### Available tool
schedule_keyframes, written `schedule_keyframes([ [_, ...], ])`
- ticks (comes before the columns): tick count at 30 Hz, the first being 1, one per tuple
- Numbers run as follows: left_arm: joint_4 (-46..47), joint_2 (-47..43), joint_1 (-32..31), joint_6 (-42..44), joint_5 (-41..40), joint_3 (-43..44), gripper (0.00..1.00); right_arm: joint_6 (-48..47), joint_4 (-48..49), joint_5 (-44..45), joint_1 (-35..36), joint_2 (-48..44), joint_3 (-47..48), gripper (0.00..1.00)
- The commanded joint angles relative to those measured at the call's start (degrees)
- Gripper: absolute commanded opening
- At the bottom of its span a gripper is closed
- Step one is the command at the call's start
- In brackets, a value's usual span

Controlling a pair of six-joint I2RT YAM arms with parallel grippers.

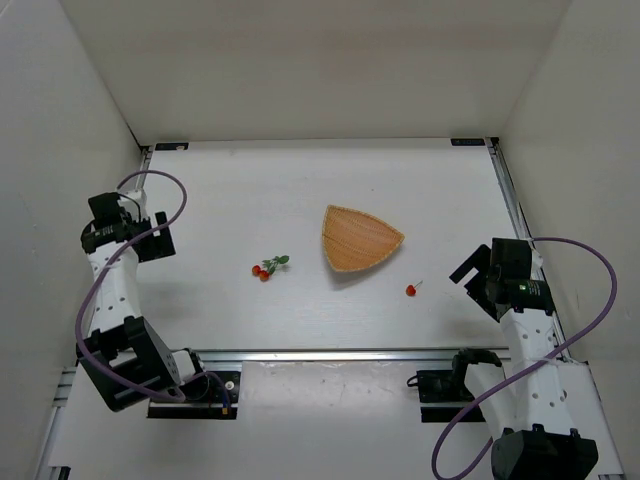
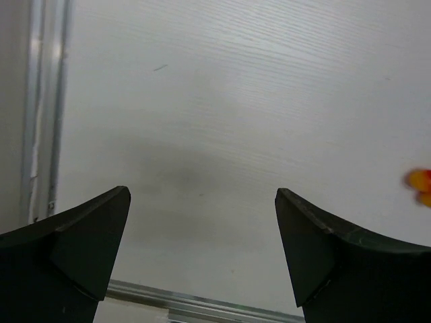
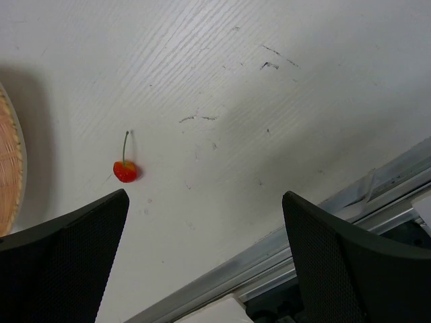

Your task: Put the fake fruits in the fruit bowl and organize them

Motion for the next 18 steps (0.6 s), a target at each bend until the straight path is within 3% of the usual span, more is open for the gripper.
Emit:
schedule_keyframes([
  [1,-1.75,-3.36,0.23,4.59,14.3,-0.29,1.0,-0.85,-0.08,-0.3,-0.19,-0.07,0.49,0.99],
  [3,-3.68,-3.89,-2.38,9.66,21.84,0.49,1.0,-0.85,-0.08,-0.3,-0.19,0.46,-0.03,0.99],
  [5,-4.57,-3.89,-6.17,12.41,22.85,0.5,1.0,-0.85,-0.08,-0.3,-0.19,0.46,-0.03,0.99],
  [9,-5.8,0.04,-24.58,15.14,6.47,1.03,1.0,-0.85,-0.08,-0.82,-0.19,1.77,-0.03,0.99],
  [13,-4.4,1.73,-39.01,17.52,-4.11,-4.49,1.0,-0.33,0.44,-1.36,-0.19,2.83,-0.56,0.99],
  [18,0.96,6.03,-46.17,16.74,-8.7,-5.83,1.0,-0.32,0.44,-1.88,-0.19,2.83,-1.09,0.99],
])
